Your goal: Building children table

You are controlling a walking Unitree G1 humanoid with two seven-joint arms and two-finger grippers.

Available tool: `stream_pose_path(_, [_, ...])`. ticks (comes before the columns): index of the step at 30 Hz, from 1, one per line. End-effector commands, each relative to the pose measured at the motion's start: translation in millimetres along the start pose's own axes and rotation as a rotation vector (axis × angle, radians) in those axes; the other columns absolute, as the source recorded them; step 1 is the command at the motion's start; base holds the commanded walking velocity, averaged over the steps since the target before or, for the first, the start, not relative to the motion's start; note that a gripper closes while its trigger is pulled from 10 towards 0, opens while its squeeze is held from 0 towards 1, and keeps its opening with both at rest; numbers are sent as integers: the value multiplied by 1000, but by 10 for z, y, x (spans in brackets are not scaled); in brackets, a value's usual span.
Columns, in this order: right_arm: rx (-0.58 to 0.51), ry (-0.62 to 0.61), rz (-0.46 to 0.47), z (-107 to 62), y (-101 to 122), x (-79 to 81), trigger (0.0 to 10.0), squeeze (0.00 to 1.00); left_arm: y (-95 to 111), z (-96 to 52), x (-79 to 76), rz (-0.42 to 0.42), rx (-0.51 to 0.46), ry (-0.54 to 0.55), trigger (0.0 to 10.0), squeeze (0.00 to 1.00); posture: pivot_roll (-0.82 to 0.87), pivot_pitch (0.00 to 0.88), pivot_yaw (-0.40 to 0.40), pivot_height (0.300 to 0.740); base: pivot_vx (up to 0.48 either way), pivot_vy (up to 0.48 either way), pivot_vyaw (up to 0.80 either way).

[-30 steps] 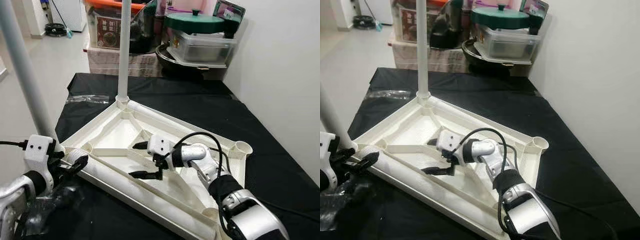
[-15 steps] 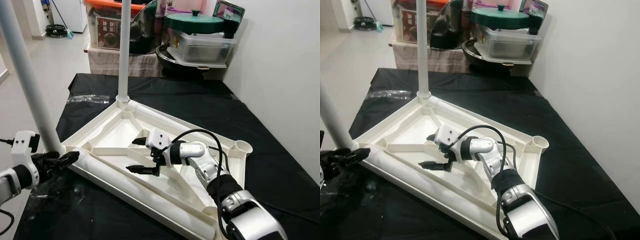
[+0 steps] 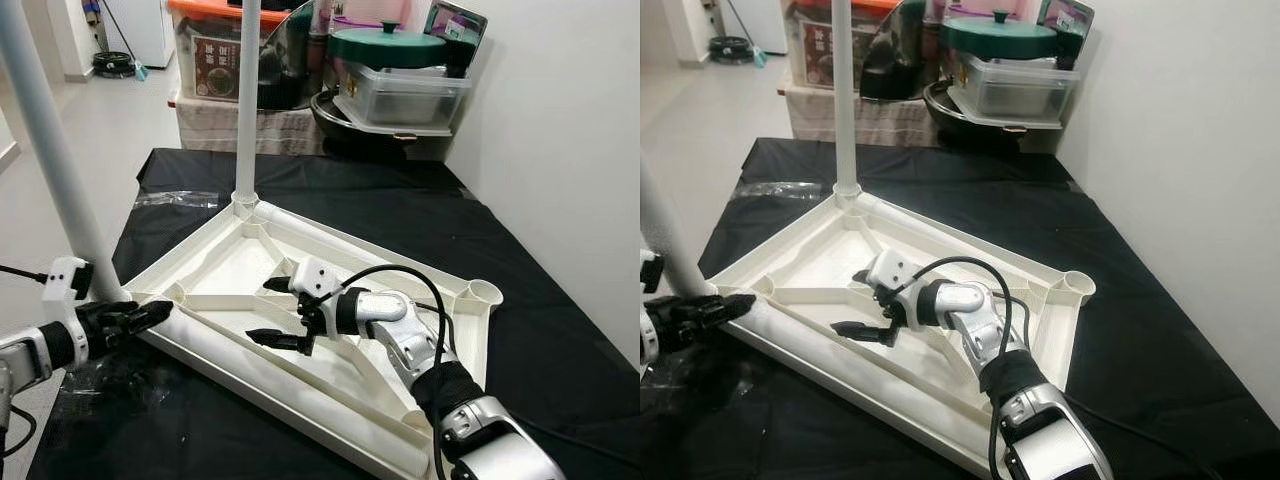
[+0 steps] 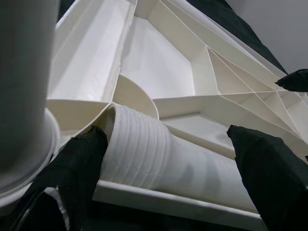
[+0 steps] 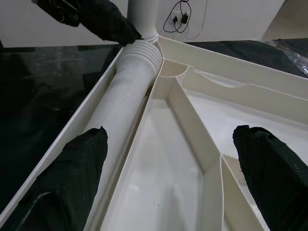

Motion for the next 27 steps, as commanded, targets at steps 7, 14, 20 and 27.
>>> stream_pose_path(7, [10,-40,67,24,2,-20,10000,0,-132,118,-48,-34,54,-56,10000,0,35,0,-114,740,0,0,0])
stream_pose_path(14, [2,-57,91,71,20,9,10000,0,-123,147,-73,-39,48,-72,10000,0,41,0,-112,740,0,0,0])
stream_pose_path(20, [0,-80,122,95,29,16,10000,0,84,135,-144,-22,-1,-97,10000,0,49,0,-116,740,0,0,0])
stream_pose_path(27, [5,-113,168,153,33,9,10000,0,571,175,-590,67,-82,-223,10000,0,60,0,-119,740,0,0,0])
Point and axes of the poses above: a point about 5 cm out from each wrist's last joint towards the gripper, its own z axis pointing out of the wrist towards the gripper, its own y axis along the axis of the wrist's last joint, x = y × z, the point moved 3 cm from there along z, pointing out of the wrist towards the gripper, and after that the axes turned 15 degrees about -z, right-handed, at the moved point
